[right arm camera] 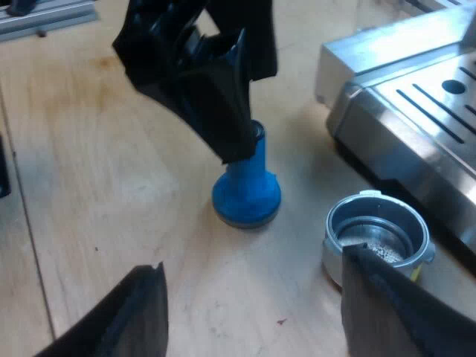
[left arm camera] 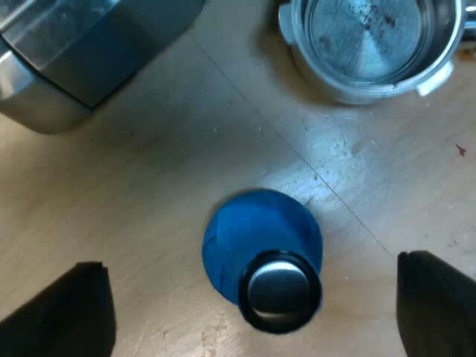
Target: Grind coffee beans and then tamp
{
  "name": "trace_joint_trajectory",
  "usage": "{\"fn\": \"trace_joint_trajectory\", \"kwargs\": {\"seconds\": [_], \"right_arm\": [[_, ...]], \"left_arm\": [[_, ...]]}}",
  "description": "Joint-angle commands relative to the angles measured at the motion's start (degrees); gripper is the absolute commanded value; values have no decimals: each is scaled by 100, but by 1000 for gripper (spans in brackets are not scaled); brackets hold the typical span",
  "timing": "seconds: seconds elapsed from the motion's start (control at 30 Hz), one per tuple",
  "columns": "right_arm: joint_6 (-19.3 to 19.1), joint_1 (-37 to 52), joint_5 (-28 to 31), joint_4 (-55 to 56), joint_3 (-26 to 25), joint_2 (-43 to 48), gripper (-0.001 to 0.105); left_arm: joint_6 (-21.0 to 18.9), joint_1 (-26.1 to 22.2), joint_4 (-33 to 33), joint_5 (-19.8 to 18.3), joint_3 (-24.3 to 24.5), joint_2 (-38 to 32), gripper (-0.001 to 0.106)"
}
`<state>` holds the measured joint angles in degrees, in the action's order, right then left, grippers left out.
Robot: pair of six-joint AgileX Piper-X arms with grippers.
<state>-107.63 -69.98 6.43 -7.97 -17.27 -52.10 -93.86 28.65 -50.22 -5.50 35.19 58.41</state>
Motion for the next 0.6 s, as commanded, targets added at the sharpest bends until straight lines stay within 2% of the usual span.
{"fn": "trace_joint_trajectory", "kwargs": {"seconds": [0.03, 0.6], "right_arm": [[-8, 1, 75, -81, -20, 6, 54], [-8, 1, 103, -81, -20, 6, 54]], "left_arm": [[31, 31, 121, 101, 0, 216, 77], [142, 31, 412, 53, 0, 1269, 77]]}}
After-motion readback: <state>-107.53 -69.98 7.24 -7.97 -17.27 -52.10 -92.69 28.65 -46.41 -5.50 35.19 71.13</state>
